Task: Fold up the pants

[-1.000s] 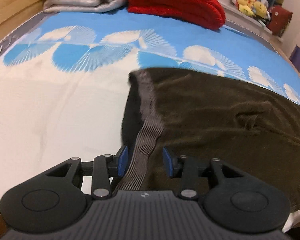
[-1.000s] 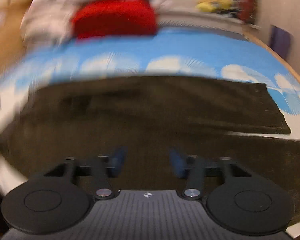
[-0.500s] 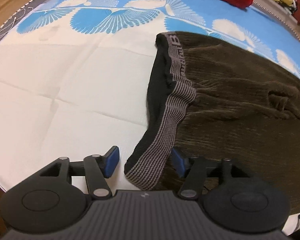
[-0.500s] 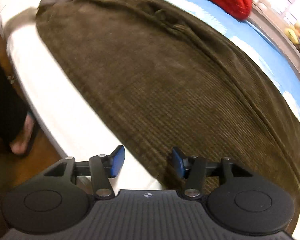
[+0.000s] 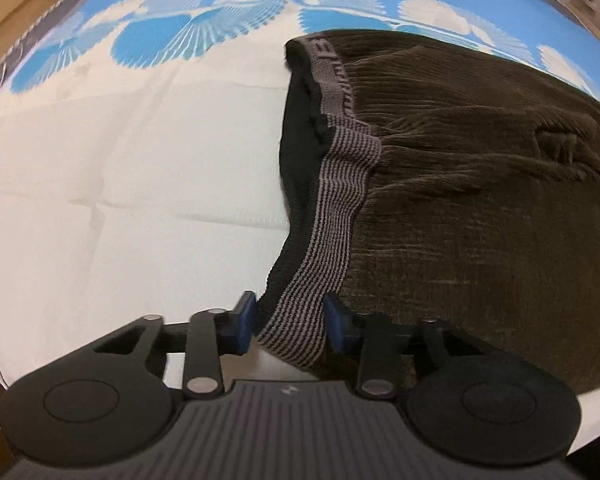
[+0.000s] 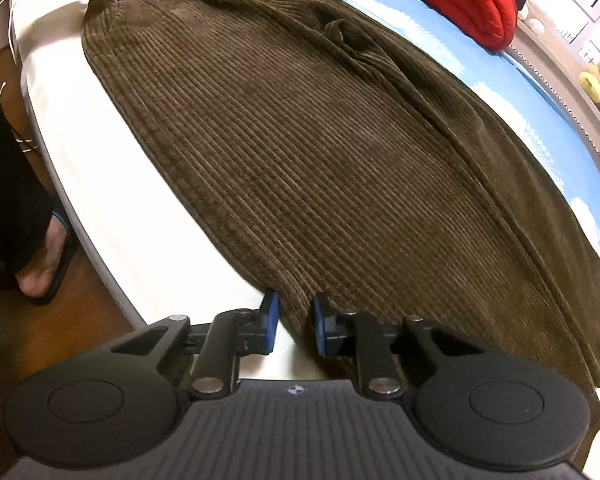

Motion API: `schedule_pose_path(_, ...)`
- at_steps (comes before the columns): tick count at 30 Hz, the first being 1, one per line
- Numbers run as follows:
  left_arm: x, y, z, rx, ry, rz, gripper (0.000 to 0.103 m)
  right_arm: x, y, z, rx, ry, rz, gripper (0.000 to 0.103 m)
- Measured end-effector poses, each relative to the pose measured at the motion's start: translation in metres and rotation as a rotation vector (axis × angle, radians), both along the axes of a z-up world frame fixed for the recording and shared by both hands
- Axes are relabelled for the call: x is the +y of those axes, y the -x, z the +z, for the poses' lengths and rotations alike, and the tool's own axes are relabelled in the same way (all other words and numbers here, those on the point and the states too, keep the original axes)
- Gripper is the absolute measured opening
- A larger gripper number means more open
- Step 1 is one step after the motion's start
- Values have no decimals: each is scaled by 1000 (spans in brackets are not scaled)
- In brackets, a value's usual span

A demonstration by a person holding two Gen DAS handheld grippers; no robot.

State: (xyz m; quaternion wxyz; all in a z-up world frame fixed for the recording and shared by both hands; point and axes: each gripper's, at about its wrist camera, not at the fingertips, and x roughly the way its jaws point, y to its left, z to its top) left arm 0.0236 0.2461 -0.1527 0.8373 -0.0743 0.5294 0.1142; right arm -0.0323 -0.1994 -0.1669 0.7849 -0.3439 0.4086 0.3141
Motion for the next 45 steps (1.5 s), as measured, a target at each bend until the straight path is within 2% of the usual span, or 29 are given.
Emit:
schedule_pose_path(1,-1,2,1,-8,-11,-13,22,0,1,1,-5,-3,5,13)
schedule_pose_path(2,0,5,3,-16,-21,-22,18,-1,1,3,-7,-8,6,12)
schedule_pose_path(6,4,17,11,-63,10,-46,15,-4,-3,11,7,-39,-12,11)
schedule_pose_path(10,9,24,14,-70,42,-50,13,-4,-1,9,27,-17,6,10)
schedule_pose_path(11,11,23,13,-64,42,-43,5,-5,-1,8,32,-12,6,10)
schedule_pose_path(12,14,21,11,-49,35,-30,2,-5,-2,7,40,-8,2,9)
schedule_pose_path(16,27,21,5,21,-40,87,0,-7,-10,9,60,-15,-45,9)
schedule_pose_path(18,35,24,14,-55,46,111,3,-10,-14,17,44,-59,-79,11)
schedule_pose_path(19,36,26,19,-102,92,103,3,-13,-16,23,42,-94,-97,15)
schedule_pose_path(21,31,27,28,-164,146,52,9,-19,-21,32,31,-157,-140,19)
schedule_pose_path(23,14,24,31,-187,164,-39,13,-25,-28,37,24,-192,-192,23)
schedule_pose_path(25,-10,19,28,-165,135,-140,18,-31,-35,39,33,-222,-231,24)
schedule_pose_path(27,-37,13,19,-104,68,-245,21,-34,-41,39,36,-234,-264,26)
schedule_pose_path(28,-48,10,12,-62,27,-288,23,-34,-41,36,43,-225,-276,32)
schedule_pose_path(30,-66,4,-5,39,-63,-347,26,-32,-43,24,66,-174,-285,39)
schedule_pose_path(31,-73,2,-14,83,-102,-371,26,-30,-43,15,76,-111,-280,42)
schedule_pose_path(33,-82,0,-16,91,-150,-398,26,-26,-39,1,63,-24,-260,42)
schedule_pose_path(36,-82,1,-8,39,-145,-398,26,-25,-39,8,36,-58,-264,43)
schedule_pose_path(38,-80,2,3,-30,-97,-394,27,-28,-42,11,24,-76,-282,43)
schedule_pose_path(40,-81,3,7,-65,-63,-397,32,-29,-43,10,15,-61,-288,46)
schedule_pose_path(42,-85,2,1,-33,-75,-410,45,-29,-45,1,41,-22,-288,48)
schedule_pose_path(45,-94,-1,-17,66,-148,-426,47,-24,-45,-2,19,11,-263,48)
